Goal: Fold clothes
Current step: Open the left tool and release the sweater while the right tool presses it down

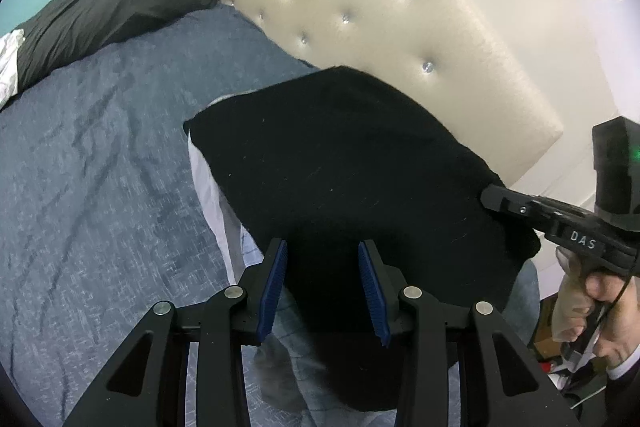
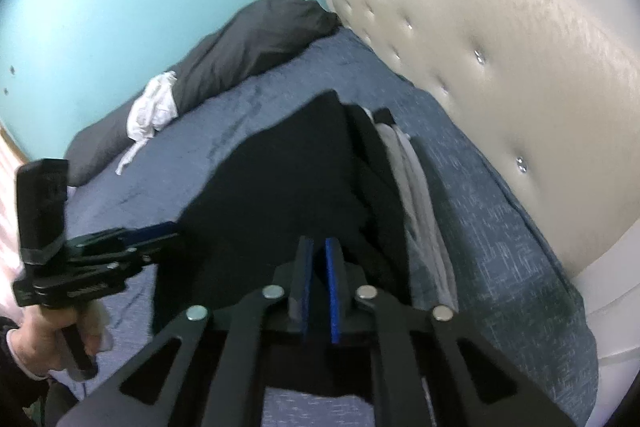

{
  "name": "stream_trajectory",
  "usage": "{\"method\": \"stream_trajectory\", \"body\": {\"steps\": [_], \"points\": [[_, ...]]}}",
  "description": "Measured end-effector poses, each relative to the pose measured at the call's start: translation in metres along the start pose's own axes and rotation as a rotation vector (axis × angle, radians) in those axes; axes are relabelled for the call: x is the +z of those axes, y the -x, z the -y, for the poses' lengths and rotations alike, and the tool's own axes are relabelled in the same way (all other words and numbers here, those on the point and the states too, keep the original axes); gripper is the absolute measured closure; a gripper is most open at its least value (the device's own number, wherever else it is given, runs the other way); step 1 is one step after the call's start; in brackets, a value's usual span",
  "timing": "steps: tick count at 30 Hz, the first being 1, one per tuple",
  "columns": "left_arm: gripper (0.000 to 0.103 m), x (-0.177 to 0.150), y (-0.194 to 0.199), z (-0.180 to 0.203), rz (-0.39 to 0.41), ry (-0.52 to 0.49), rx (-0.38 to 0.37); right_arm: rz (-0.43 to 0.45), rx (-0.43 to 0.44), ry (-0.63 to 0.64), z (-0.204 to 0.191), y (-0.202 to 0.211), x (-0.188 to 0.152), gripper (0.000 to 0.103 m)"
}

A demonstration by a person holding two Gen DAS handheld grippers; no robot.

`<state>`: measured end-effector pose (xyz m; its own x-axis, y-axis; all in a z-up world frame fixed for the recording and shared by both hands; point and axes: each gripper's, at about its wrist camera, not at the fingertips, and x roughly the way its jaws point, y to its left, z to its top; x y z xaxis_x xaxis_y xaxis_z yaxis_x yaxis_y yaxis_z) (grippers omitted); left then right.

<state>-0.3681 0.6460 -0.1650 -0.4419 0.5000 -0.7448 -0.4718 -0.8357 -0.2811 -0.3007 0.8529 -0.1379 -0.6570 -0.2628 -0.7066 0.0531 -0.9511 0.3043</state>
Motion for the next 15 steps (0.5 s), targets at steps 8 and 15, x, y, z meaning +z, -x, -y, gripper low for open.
{"method": "stream_trajectory", "body": {"steps": [8,15], "points": [[0.060,-0.017,-0.020,-0.012,-0.023,0.035,-0.031,-0.023,-0.012,-0.044,0.020,-0.022,-0.023,0.103],[0.060,-0.026,-0.028,-0.014,-0.029,0.055,-0.023,-0.017,-0.008,-0.071,0.026,-0.033,-0.040,0.103]]}}
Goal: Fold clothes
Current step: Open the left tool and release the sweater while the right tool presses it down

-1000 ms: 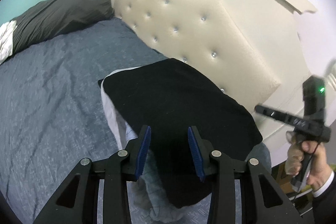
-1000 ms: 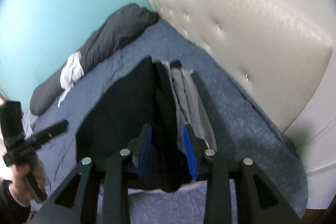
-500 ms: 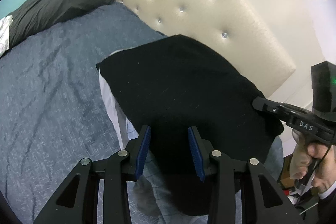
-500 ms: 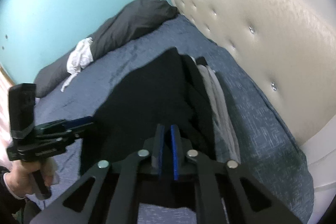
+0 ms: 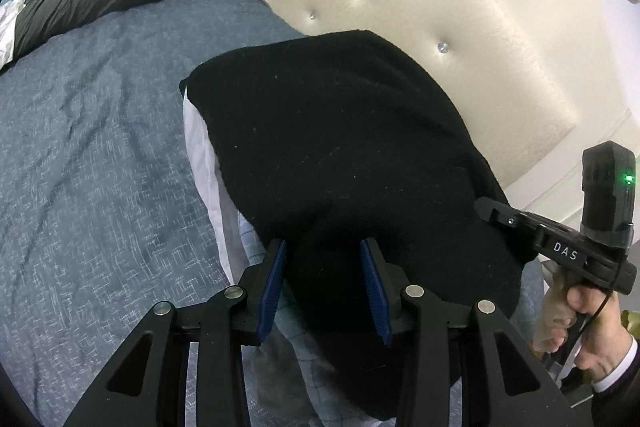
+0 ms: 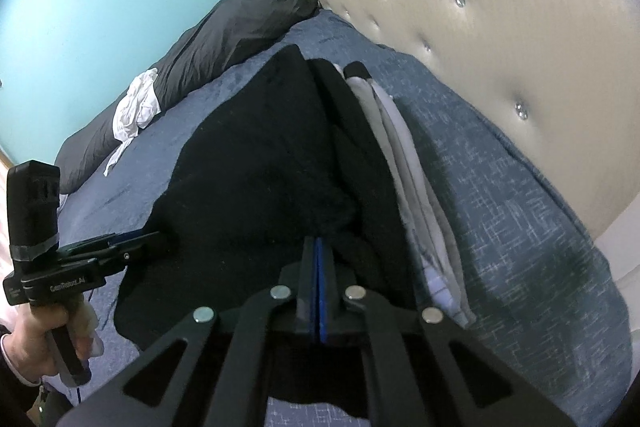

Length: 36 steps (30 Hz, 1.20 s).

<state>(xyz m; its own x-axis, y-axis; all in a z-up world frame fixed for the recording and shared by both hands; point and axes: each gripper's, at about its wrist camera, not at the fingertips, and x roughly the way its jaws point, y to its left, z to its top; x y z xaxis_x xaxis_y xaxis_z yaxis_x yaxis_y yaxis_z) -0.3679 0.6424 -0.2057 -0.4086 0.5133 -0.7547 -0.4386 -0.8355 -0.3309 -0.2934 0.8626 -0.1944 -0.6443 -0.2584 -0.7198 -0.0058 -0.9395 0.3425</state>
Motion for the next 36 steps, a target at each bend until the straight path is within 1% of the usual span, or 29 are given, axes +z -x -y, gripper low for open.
{"method": "stream_trajectory", "body": {"steps": [4,7,9,11,14,18,21,25,28,32,36], "points": [[0.060,0.004,0.010,0.003,0.019,0.010,-0.001,0.007,0.010,-0.004,-0.004,0.009,0.003,0.103],[0.061,0.006,0.024,0.005,0.043,0.010,0.004,0.058,0.026,0.027,-0.014,0.029,0.008,0.103],[0.061,0.005,0.031,0.010,0.049,-0.007,0.008,0.107,0.032,0.064,-0.021,0.042,0.008,0.103],[0.061,0.001,0.035,0.016,0.048,-0.024,0.004,0.130,0.052,0.062,-0.024,0.048,0.007,0.103],[0.061,-0.006,0.041,0.020,0.049,-0.035,0.000,0.103,0.053,0.072,-0.026,0.041,0.001,0.103],[0.061,-0.014,0.049,0.022,0.054,-0.044,-0.014,0.071,0.032,0.087,-0.025,0.032,-0.013,0.103],[0.061,-0.019,0.052,0.025,0.053,-0.064,-0.030,0.060,0.030,0.071,-0.021,0.023,-0.017,0.103],[0.061,-0.028,0.042,0.034,0.035,-0.115,-0.003,0.050,0.029,0.056,-0.016,0.015,-0.019,0.103],[0.061,-0.029,0.039,0.025,0.027,-0.073,-0.022,0.042,0.022,0.054,-0.014,0.010,-0.021,0.103],[0.061,-0.035,0.036,0.020,0.007,-0.072,-0.014,0.043,0.032,0.042,-0.012,0.009,-0.024,0.103],[0.061,-0.031,0.047,0.016,0.014,-0.039,-0.036,0.050,0.030,0.044,-0.017,0.017,-0.025,0.103]]}}
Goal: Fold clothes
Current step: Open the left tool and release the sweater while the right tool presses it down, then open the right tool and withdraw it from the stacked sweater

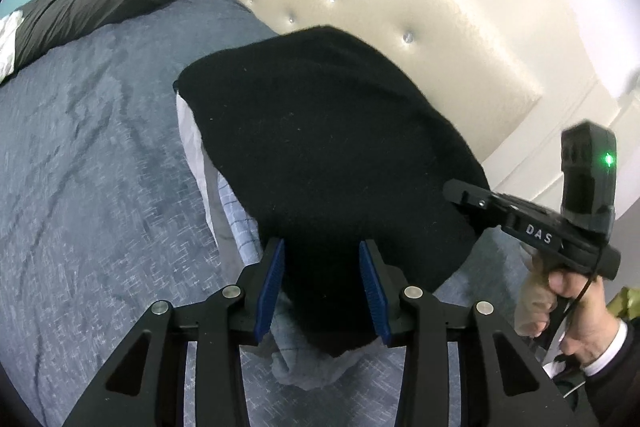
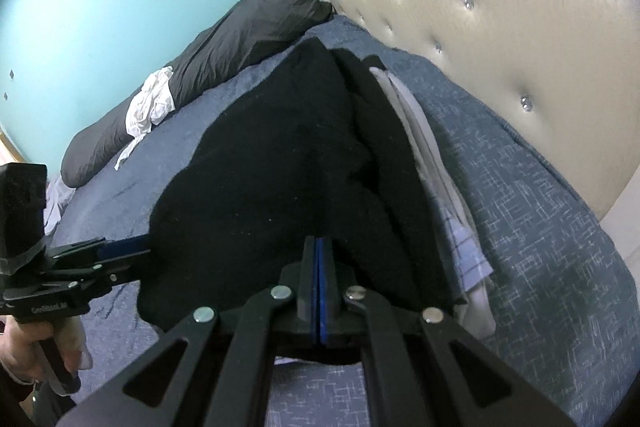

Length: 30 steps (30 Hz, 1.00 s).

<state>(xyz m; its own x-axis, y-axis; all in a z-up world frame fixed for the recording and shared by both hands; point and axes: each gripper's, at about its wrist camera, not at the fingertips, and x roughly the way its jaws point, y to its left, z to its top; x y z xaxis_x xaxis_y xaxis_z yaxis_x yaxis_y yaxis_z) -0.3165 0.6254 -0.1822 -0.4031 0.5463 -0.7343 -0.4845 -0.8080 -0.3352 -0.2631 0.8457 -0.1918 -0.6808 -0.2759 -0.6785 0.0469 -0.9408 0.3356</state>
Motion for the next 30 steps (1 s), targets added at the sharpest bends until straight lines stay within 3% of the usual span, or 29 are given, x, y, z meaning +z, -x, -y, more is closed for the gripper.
{"method": "stream_trajectory", "body": {"steps": [4,7,19,26,30], "points": [[0.062,-0.002,0.017,0.002,0.023,-0.008,-0.011,0.038,-0.004,0.011,-0.001,0.021,0.001,0.103],[0.062,-0.009,0.007,0.005,-0.011,-0.027,-0.005,0.040,-0.025,0.022,0.004,0.027,0.000,0.103],[0.062,-0.011,-0.001,-0.001,-0.021,-0.004,-0.013,0.017,-0.043,-0.040,0.024,0.005,-0.015,0.103],[0.062,0.009,0.023,-0.003,0.054,0.007,-0.012,0.129,0.024,0.021,0.002,0.040,0.029,0.103],[0.062,0.018,0.014,-0.005,0.041,0.007,0.005,0.078,0.004,0.059,-0.008,0.021,0.066,0.103]]}}
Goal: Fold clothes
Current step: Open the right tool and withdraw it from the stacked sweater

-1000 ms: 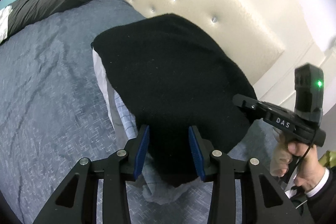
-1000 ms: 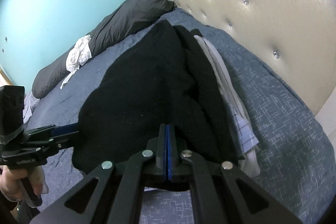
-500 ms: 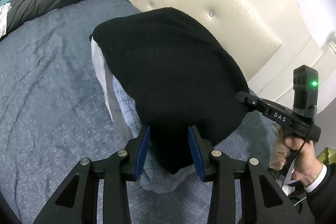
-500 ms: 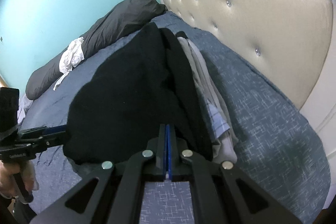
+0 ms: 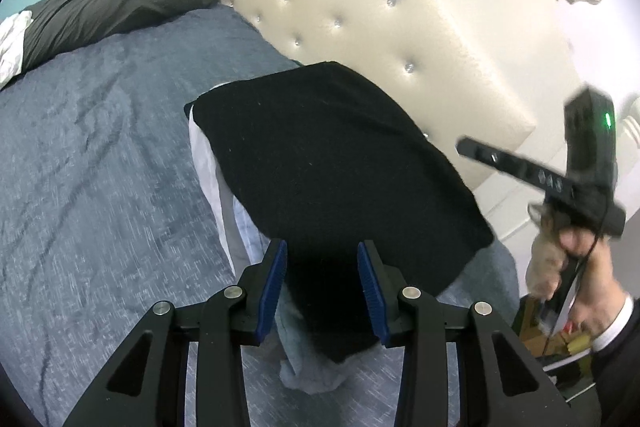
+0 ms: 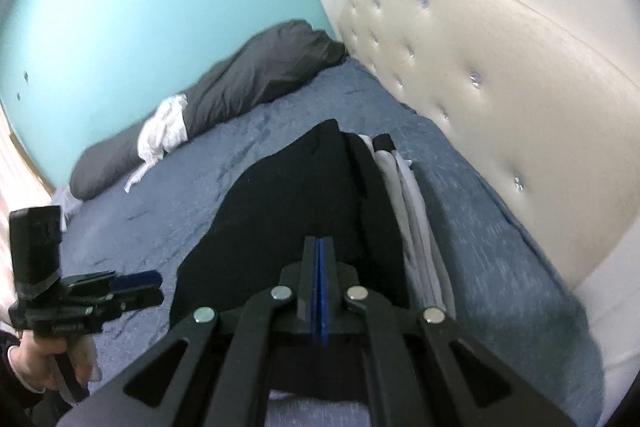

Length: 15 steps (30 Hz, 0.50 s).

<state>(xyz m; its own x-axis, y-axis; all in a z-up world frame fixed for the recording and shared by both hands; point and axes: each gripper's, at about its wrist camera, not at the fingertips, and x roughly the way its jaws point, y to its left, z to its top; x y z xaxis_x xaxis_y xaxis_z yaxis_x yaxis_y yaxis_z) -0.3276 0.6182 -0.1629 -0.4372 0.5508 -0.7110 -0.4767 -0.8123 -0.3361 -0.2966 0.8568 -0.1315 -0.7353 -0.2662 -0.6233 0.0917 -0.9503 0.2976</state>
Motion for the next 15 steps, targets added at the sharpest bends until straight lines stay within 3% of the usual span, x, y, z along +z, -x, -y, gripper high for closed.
{"method": "stream_trajectory", "body": {"steps": [3,9,15], "points": [[0.062,0.002,-0.010,-0.005,-0.021,0.013,0.006,-0.074,0.008,-0.014,0.002,-0.027,0.019,0.103],[0.061,-0.002,-0.022,-0.010,-0.041,0.025,-0.011,-0.199,-0.074,-0.012,0.013,-0.065,0.018,0.103],[0.061,-0.001,-0.018,-0.008,-0.040,0.022,-0.017,-0.239,-0.113,-0.025,0.024,-0.074,0.013,0.103]]}}
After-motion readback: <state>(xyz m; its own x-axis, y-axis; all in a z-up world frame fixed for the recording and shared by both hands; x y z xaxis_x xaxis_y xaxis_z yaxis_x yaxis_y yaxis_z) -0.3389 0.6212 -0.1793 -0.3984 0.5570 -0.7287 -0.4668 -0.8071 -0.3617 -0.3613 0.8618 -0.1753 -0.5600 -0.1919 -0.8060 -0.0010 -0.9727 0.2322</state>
